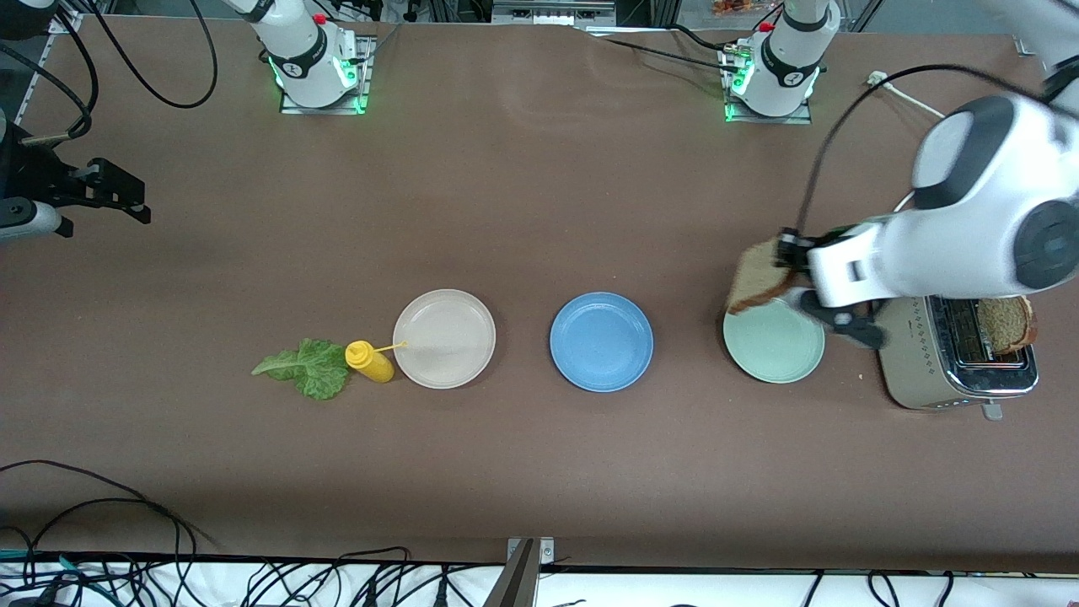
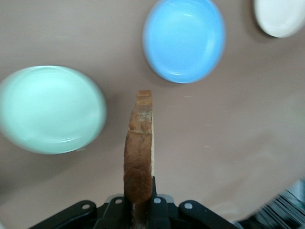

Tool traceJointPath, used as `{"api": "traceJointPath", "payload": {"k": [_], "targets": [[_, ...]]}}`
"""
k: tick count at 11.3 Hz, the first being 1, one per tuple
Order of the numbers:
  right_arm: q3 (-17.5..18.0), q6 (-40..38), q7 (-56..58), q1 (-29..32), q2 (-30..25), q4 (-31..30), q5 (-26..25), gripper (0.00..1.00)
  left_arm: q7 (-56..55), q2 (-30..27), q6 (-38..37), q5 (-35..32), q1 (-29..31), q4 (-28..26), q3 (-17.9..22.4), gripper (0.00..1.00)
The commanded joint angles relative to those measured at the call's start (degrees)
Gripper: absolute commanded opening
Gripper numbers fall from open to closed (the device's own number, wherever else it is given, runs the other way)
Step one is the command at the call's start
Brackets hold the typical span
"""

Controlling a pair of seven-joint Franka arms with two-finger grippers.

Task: Make sandwich in blue plate with both arms
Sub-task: 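Carry the bread slice over the blue plate and lower it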

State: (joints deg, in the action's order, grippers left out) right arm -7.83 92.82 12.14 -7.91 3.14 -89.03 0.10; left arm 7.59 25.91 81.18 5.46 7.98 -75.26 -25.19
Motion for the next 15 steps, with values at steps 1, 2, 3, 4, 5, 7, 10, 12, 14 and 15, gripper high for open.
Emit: {"api": "traceJointPath", "payload": {"k": [1, 2, 3, 4, 5, 7, 10, 12, 14, 15], "targets": [[0.0, -1.1, 0.3, 0.2, -0.2, 0.7, 0.5, 1.00, -0.5, 9.9, 5.4, 13.5, -3.8, 1.5, 0.2, 0.00], [0.0, -1.1, 0.3, 0.2, -0.2, 0.7, 0.5, 1.00, 0.5, 13.5, 8.3, 19.3, -4.5, 1.5, 0.2, 0.00], [0.0, -1.1, 0.3, 0.2, -0.2, 0.7, 0.5, 1.00, 2.4, 16.4, 12.1, 22.7, -5.5, 1.4, 0.2, 0.00], [0.0, -1.1, 0.3, 0.2, -0.2, 0.7, 0.5, 1.00, 5.0, 18.5, 16.2, 23.4, -6.6, 1.3, 0.2, 0.00], [0.0, -1.1, 0.3, 0.2, -0.2, 0.7, 0.5, 1.00, 7.2, 20.9, 19.9, 23.6, -6.9, 1.3, 0.2, 0.00], [0.0, -1.1, 0.1, 0.2, -0.2, 0.7, 0.5, 1.00, 12.1, 24.2, 24.9, 29.0, -7.5, 1.0, 0.2, 0.00], [0.0, -1.8, -0.1, 0.2, -0.2, 0.5, 0.6, 1.00, 19.9, 28.4, 25.6, 30.0, -8.2, 0.6, 0.3, 0.00], [-0.1, -1.3, 0.3, 0.3, -0.2, 0.7, 0.5, 1.00, 21.2, 28.6, 25.6, 30.0, -7.9, 0.6, 0.6, 0.00], [0.0, -1.0, -0.2, 0.2, -0.1, 0.7, 0.0, 1.00, 21.3, 28.7, 25.6, 30.0, -8.0, 0.6, 0.6, 0.00], [-0.1, -0.9, -0.3, 0.4, -0.1, 0.7, 0.0, 1.00, 21.3, 29.1, 25.6, 29.8, -8.0, 0.6, 0.7, 0.00]]}}
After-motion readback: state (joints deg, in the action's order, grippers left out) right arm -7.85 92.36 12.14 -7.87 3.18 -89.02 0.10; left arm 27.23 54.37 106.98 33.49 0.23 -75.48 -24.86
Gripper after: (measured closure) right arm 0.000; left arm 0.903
